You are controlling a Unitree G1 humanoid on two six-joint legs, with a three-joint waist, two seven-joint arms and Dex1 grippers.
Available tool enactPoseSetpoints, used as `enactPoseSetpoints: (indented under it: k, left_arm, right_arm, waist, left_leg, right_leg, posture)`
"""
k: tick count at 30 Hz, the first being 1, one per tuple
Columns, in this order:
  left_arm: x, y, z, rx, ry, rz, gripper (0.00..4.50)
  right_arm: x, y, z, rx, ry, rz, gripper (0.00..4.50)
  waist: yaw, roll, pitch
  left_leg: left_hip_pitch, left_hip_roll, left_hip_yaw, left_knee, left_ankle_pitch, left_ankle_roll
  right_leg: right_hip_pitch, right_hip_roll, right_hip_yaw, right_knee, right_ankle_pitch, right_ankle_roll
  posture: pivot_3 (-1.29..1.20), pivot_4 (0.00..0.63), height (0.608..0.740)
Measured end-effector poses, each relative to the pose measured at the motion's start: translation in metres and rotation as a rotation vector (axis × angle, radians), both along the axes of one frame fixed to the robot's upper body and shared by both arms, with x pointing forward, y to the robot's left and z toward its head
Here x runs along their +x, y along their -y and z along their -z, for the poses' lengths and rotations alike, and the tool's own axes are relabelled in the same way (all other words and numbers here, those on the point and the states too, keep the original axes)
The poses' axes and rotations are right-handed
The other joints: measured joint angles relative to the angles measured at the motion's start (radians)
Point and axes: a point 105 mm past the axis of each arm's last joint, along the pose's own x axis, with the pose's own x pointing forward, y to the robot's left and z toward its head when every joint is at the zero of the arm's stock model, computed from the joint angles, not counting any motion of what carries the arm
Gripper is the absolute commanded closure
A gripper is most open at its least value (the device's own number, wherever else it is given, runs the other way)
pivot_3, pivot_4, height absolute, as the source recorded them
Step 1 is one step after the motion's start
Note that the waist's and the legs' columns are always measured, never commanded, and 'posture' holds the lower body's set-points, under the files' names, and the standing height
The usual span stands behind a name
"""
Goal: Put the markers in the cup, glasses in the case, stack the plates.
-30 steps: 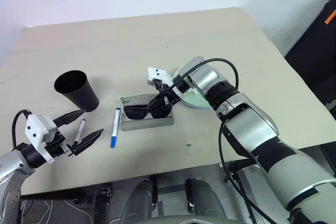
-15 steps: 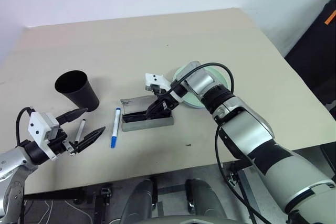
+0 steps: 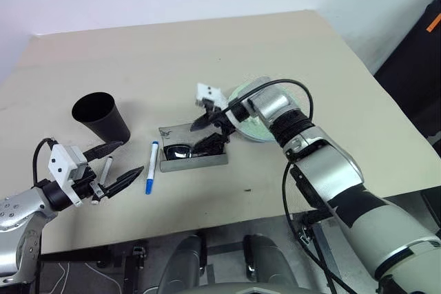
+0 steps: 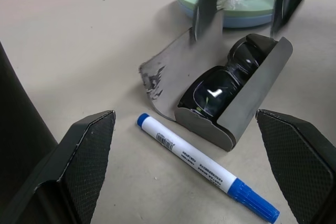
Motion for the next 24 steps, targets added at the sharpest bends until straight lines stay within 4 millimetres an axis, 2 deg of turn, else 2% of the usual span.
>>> enactPoseSetpoints:
  k: [3,6,9,11,14,18,20,24]
  left_arm:
    - [0.000,0.000,0.000,0.000,0.000,0.001,0.00]
    - [0.000,0.000,0.000,-0.002,0.001,0.000,0.00]
    - [0.000,-0.001,0.001,-0.005,0.000,-0.002,0.00]
    - [0.002,-0.003,0.001,-0.010,-0.002,-0.007,0.00]
    - [0.004,-0.006,0.002,-0.014,0.004,-0.018,0.00]
    - [0.004,-0.012,0.007,-0.036,-0.013,-0.046,0.00]
    - [0.002,-0.014,0.010,-0.034,-0.022,-0.052,0.00]
    - [-0.003,-0.018,0.013,-0.030,-0.030,-0.068,0.00]
  right_arm:
    - [-0.002,0.003,-0.023,0.108,0.022,-0.002,0.71]
    - [0.003,0.006,-0.035,0.193,0.034,0.047,1.77]
    - [0.022,0.006,-0.033,0.225,0.040,0.191,2.85]
    - [0.045,0.003,-0.024,0.238,0.060,0.382,3.58]
    - [0.066,0.002,-0.006,0.207,0.076,0.589,3.58]
    - [0.074,0.005,0.020,0.119,0.104,0.707,3.58]
    - [0.071,0.003,0.025,0.082,0.109,0.672,3.58]
    - [0.051,-0.005,0.036,0.049,0.052,0.497,3.58]
  waist:
    - [0.000,0.000,0.000]
    - [-0.001,0.000,0.000]
    - [-0.002,0.000,0.000]
    - [-0.004,0.000,0.000]
    - [-0.003,0.000,0.000]
    - [-0.002,0.000,0.000]
    - [-0.002,0.000,0.000]
    - [-0.003,0.000,0.000]
  left_leg:
    - [0.000,0.000,0.000,0.000,0.000,0.000]
    - [0.000,0.000,0.000,0.000,0.000,0.000]
    - [0.001,0.000,0.000,0.000,0.000,0.000]
    - [0.001,0.001,0.000,-0.001,0.000,0.000]
    - [0.000,0.001,0.000,-0.001,0.000,0.000]
    - [-0.001,0.001,0.003,-0.001,0.001,0.000]
    - [-0.001,0.001,0.005,-0.001,0.001,0.000]
    - [0.000,0.002,0.006,-0.001,0.001,0.000]
  right_leg:
    - [0.001,0.000,0.000,0.000,0.000,0.000]
    - [0.002,-0.001,0.000,0.000,0.000,0.000]
    - [0.002,0.000,0.000,0.000,0.000,-0.001]
    - [0.001,0.000,0.000,0.000,0.000,-0.002]
    - [0.000,0.000,0.000,0.000,0.000,-0.002]
    - [0.001,0.000,0.001,-0.001,0.001,-0.002]
    - [0.001,0.000,0.002,-0.001,0.001,-0.002]
    - [0.001,0.001,0.002,0.000,0.001,-0.001]
  posture:
    - [0.00,0.150,0.735]
    - [0.00,0.150,0.735]
    - [0.00,0.150,0.735]
    - [0.00,0.150,0.735]
    - [0.00,0.150,0.735]
    - [0.00,0.150,0.735]
    - [0.00,0.150,0.735]
    - [0.00,0.150,0.735]
